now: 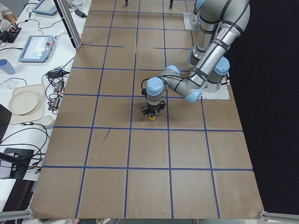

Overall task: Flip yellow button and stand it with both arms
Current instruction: 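Lower the left gripper and grasp the yellow button block's body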

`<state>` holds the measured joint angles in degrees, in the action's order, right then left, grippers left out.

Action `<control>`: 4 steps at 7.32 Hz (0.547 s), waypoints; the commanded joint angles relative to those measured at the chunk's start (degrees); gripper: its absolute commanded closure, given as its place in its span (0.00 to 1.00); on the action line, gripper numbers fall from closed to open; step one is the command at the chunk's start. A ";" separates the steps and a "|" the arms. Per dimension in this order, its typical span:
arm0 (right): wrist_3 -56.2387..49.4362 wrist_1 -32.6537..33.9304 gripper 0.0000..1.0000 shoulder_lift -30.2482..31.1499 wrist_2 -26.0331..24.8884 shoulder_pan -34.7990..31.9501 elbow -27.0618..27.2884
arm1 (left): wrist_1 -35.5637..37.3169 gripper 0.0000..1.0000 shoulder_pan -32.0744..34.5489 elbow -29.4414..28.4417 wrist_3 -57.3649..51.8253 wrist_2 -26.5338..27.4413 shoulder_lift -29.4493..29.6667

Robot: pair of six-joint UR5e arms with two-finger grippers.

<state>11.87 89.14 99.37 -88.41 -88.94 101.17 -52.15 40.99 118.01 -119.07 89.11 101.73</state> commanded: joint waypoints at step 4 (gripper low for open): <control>2.26 -0.10 0.00 -0.05 1.21 0.17 -0.62 | -0.23 0.91 -0.03 0.11 0.15 -1.30 -1.53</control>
<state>12.38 89.18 99.32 -88.09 -88.90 100.99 -52.04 40.93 118.31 -119.30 88.59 100.77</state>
